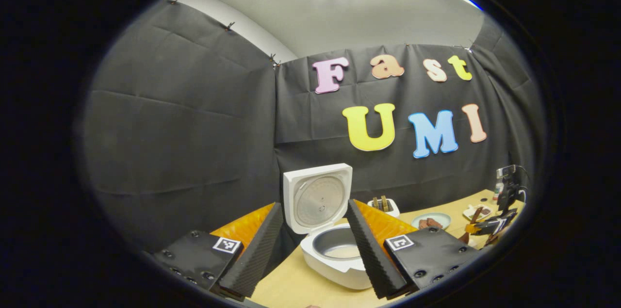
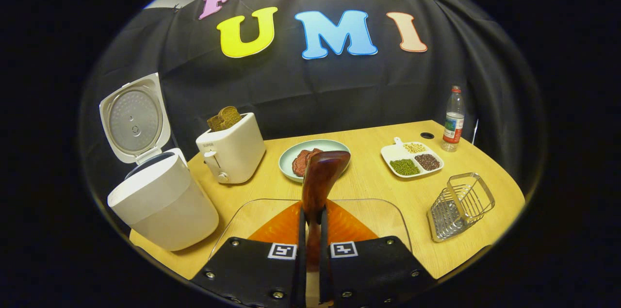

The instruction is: Close the left gripper, press the button to open the rice cooker; take a wooden spoon from the chopstick holder with the right hand, scoop a spoonful of rice and pour it into the rice cooker, then put the wooden spoon back into the chopstick holder.

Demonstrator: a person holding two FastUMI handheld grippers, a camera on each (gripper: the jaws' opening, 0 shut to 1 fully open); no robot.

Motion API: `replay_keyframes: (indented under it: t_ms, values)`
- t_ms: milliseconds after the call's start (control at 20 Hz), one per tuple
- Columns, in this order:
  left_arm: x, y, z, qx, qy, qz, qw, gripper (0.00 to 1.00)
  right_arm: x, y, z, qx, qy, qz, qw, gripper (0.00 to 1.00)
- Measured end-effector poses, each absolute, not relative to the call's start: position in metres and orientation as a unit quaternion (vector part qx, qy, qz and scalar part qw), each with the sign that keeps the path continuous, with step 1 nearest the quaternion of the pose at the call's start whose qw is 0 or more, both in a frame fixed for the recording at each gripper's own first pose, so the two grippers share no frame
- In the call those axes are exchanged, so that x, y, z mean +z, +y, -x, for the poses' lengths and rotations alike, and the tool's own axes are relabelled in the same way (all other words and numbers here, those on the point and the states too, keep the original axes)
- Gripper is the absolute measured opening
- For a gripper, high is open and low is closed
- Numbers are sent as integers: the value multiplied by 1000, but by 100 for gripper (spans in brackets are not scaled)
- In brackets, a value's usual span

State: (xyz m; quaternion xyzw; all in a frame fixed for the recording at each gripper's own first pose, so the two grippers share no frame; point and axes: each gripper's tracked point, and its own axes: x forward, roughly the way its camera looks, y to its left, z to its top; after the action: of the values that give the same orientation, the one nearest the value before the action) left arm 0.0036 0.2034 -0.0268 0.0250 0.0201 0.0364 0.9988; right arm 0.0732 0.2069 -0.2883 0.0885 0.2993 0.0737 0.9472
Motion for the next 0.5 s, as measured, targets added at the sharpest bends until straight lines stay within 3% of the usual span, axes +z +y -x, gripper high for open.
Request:
replay_keyframes:
  t_ms: [500]
  values:
    - [-29, 204, 0, 39, 22, -20, 999, 89, -297, 220, -59, 63, 350, -278, 892, 11]
